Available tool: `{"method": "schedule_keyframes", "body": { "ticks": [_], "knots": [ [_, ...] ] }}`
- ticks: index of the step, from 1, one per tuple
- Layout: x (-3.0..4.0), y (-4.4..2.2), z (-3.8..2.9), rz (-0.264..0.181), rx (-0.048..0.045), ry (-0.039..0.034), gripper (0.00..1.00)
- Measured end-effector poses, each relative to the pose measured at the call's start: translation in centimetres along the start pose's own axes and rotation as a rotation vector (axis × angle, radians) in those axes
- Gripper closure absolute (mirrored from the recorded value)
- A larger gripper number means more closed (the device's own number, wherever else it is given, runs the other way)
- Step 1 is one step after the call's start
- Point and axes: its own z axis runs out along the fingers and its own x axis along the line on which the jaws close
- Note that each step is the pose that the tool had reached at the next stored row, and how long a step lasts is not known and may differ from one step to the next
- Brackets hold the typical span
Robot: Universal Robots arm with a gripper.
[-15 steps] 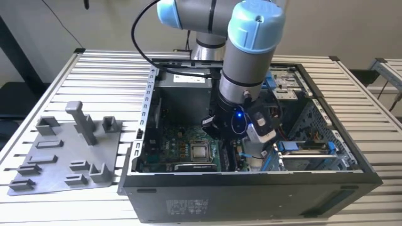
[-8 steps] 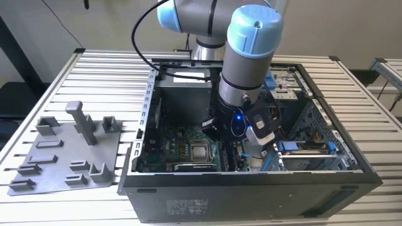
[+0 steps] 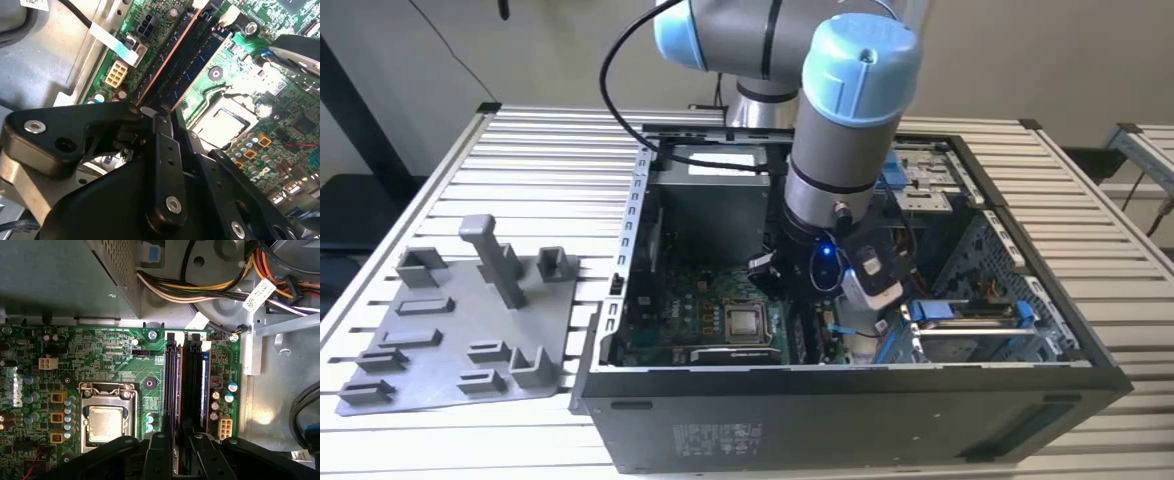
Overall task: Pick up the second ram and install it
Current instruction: 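Insert the second ram into the second slot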
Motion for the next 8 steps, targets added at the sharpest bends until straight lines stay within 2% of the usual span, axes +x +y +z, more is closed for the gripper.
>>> {"method": "schedule_keyframes", "body": {
  "ticks": [1, 7, 8],
  "knots": [
    [-0.11, -0.01, -0.26, 0.000, 0.0007, 0.0035, 0.78],
    [-0.11, 0.07, -2.97, 0.003, 0.0005, 0.0037, 0.78],
    [-0.11, 0.08, -3.25, 0.003, 0.0009, 0.0045, 0.78]
  ]
}}
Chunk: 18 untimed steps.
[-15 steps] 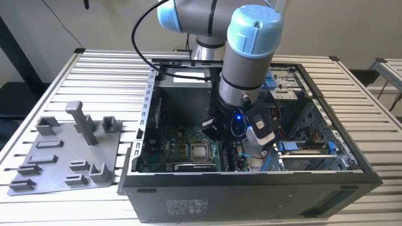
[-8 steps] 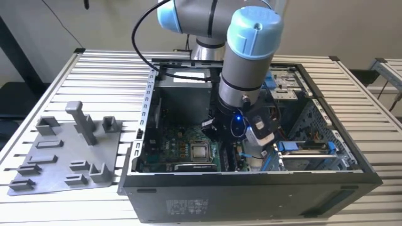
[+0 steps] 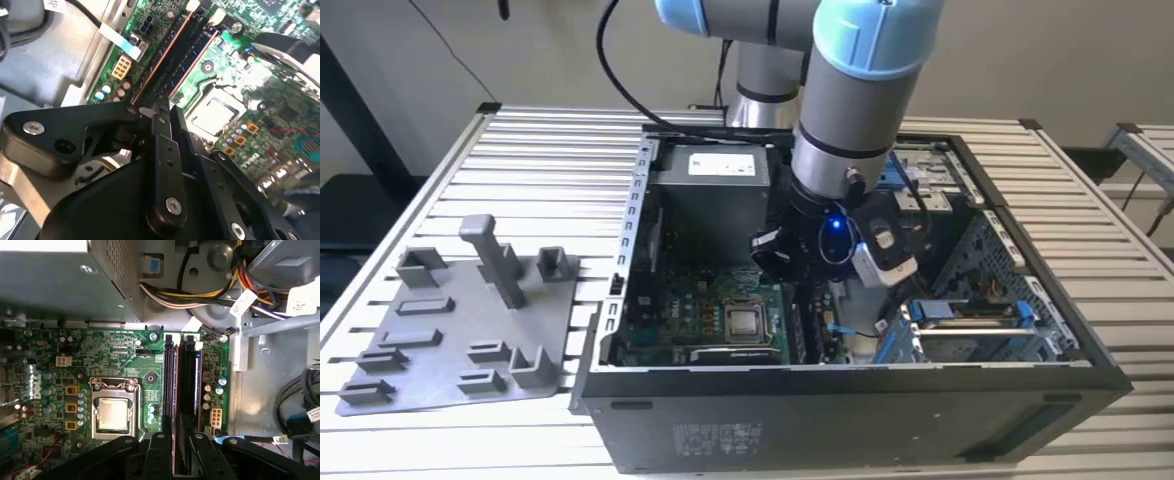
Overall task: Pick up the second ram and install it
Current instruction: 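Insert the second ram into the second slot, then press down the second ram until it locks into place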
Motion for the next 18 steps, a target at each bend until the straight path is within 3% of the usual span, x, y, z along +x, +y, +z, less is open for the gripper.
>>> {"method": "schedule_keyframes", "body": {
  "ticks": [2, 6, 18],
  "knots": [
    [0.00, 0.01, -0.02, 0.000, -0.0002, 0.0004, 0.78],
    [0.01, 0.00, -0.11, 0.000, 0.0000, 0.0005, 0.89],
    [0.01, 0.01, -0.35, 0.000, 0.0001, 0.0005, 0.89]
  ]
}}
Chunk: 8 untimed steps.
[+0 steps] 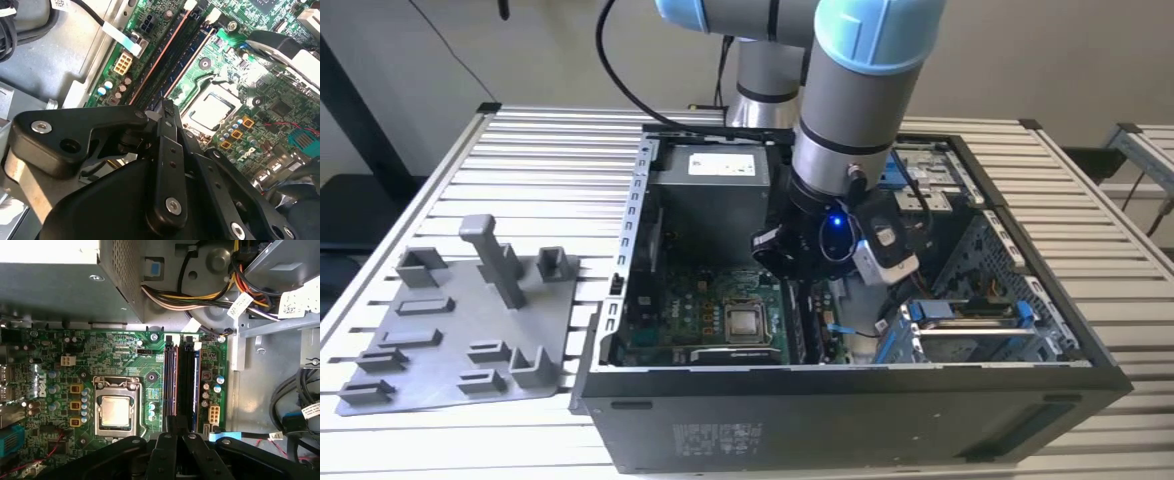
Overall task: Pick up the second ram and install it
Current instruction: 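Press down the second ram until it locks into place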
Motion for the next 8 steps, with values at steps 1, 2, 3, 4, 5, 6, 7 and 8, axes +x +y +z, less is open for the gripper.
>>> {"method": "schedule_keyframes", "body": {
  "ticks": [1, 2, 3, 4, 5, 6, 7, 8],
  "knots": [
    [0.02, 0.00, 0.00, 0.000, 0.0000, -0.0006, 0.89],
    [0.03, 0.00, 0.02, 0.000, 0.0000, -0.0020, 0.89],
    [0.03, 0.00, 0.04, -0.005, 0.0001, -0.0060, 0.89],
    [0.03, 0.00, 0.05, -0.023, 0.0003, -0.0058, 0.89],
    [0.03, 0.00, 0.06, -0.041, 0.0004, -0.0055, 0.89],
    [0.03, 0.00, 0.12, -0.059, -0.0001, -0.0053, 0.89],
    [0.03, 0.00, 0.18, -0.078, 0.0000, -0.0050, 0.89],
    [0.03, 0.00, 0.21, -0.096, 0.0002, -0.0046, 0.89]
  ]
}}
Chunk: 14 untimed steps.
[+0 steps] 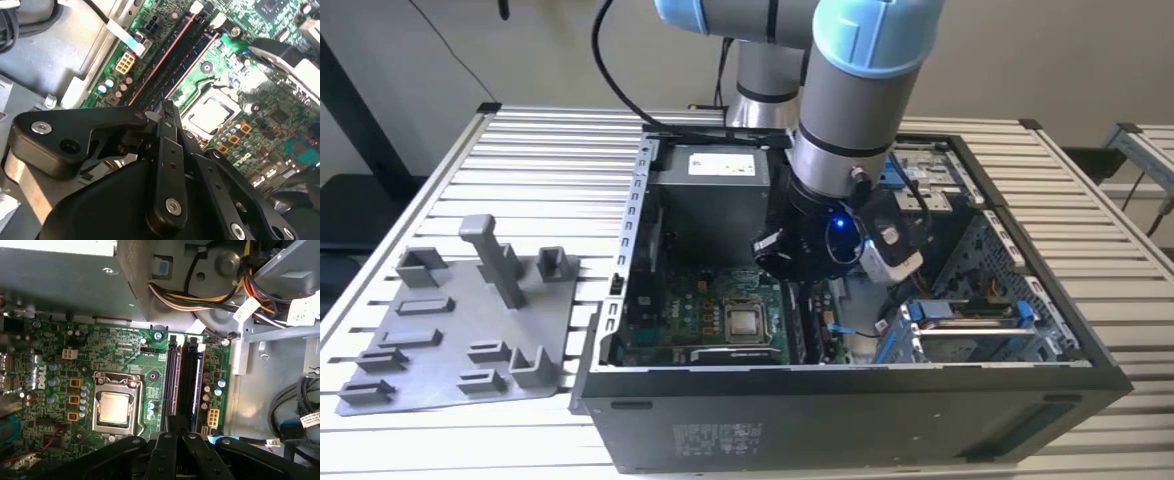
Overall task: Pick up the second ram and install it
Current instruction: 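Press down the second ram until it locks into place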
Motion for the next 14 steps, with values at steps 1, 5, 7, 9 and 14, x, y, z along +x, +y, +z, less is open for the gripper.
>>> {"method": "schedule_keyframes", "body": {
  "ticks": [1, 5, 7, 9, 14],
  "knots": [
    [0.00, 0.00, 0.01, -0.019, 0.0003, 0.0004, 0.89],
    [0.00, 0.00, 0.07, -0.089, 0.0011, -0.0065, 0.89],
    [0.00, 0.00, 0.10, -0.121, 0.0019, -0.0144, 0.89],
    [-0.01, 0.00, 0.10, -0.157, 0.0022, -0.0178, 0.89],
    [0.00, 0.00, 0.10, -0.248, 0.0020, -0.0210, 0.89]
  ]
}}
